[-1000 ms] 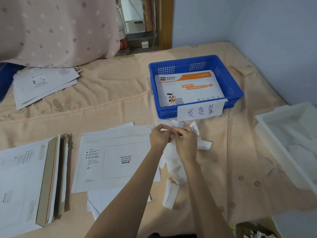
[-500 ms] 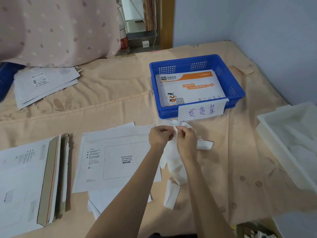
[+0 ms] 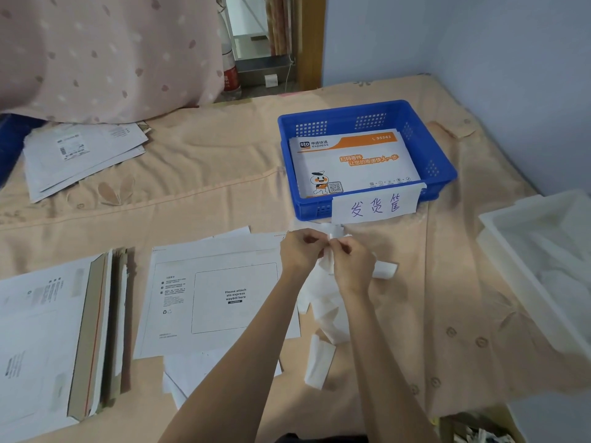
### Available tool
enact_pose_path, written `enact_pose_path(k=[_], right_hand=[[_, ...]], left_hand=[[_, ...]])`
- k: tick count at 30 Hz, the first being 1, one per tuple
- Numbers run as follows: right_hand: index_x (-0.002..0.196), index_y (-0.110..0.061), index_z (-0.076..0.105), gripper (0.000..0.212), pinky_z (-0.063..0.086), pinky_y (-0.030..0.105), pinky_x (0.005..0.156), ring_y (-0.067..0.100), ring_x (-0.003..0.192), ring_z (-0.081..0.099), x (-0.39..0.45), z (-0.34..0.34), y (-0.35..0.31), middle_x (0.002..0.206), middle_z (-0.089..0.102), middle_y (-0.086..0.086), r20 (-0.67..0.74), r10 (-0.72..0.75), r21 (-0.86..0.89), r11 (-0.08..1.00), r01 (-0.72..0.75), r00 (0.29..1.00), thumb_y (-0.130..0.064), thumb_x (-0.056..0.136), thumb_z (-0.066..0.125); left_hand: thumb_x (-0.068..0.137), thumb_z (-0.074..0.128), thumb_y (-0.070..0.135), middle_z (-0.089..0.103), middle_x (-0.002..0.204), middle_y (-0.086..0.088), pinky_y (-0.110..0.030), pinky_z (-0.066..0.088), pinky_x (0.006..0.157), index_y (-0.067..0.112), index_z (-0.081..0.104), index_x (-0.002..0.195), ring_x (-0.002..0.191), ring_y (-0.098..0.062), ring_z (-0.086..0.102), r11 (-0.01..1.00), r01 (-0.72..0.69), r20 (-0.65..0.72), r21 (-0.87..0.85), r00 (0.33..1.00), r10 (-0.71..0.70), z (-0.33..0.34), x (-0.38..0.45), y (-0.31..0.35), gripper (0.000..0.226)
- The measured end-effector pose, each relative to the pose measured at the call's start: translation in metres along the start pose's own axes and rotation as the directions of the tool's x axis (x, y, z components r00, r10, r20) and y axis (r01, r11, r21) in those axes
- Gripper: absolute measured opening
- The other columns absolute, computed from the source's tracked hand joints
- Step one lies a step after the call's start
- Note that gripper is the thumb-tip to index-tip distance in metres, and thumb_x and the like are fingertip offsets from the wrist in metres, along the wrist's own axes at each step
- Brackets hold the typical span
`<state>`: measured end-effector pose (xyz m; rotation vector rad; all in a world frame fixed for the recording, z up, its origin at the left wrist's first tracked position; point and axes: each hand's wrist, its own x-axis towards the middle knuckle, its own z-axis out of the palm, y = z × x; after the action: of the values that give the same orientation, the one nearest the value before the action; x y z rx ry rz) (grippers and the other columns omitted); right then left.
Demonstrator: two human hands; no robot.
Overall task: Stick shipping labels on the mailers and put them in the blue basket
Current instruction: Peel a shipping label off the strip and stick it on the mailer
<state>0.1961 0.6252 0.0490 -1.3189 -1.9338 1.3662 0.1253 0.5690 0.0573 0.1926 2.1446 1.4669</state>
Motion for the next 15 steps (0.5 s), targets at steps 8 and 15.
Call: enact_pose_path(k=[8, 15], right_hand=[[0.084, 0.0, 0.065, 0.017, 0.05, 0.037, 0.071, 0.025, 0.071, 0.057, 0.011, -0.005, 0.003, 0.071, 0.061, 0.007, 0.101, 0.368, 0.253, 0.889, -0.382, 0.924, -0.013, 0.09, 0.056], [0.08, -0.009, 0.068, 0.037, 0.055, 0.03, 0.055, 0.017, 0.066, 0.065, 0.006, -0.009, -0.013, 0.071, 0.07, 0.006, 0.246, 0.411, 0.485, 0.732, -0.478, 0.878, -0.036, 0.097, 0.05]], left_hand=[[0.086, 0.061, -0.006, 0.065, 0.075, -0.005, -0.015, 0.055, 0.063, 0.007, 0.066, 0.076, 0.068, -0.016, 0.063, 0.921, 0.185, 0.076, -0.344, 0.983, -0.169, -0.004, -0.002, 0.001, 0.017], [0.087, 0.056, -0.001, 0.065, 0.079, -0.004, -0.026, 0.055, 0.074, 0.01, 0.064, 0.08, 0.075, -0.021, 0.062, 0.935, 0.16, -0.046, -0.317, 0.982, -0.184, 0.001, -0.002, -0.004, 0.015]])
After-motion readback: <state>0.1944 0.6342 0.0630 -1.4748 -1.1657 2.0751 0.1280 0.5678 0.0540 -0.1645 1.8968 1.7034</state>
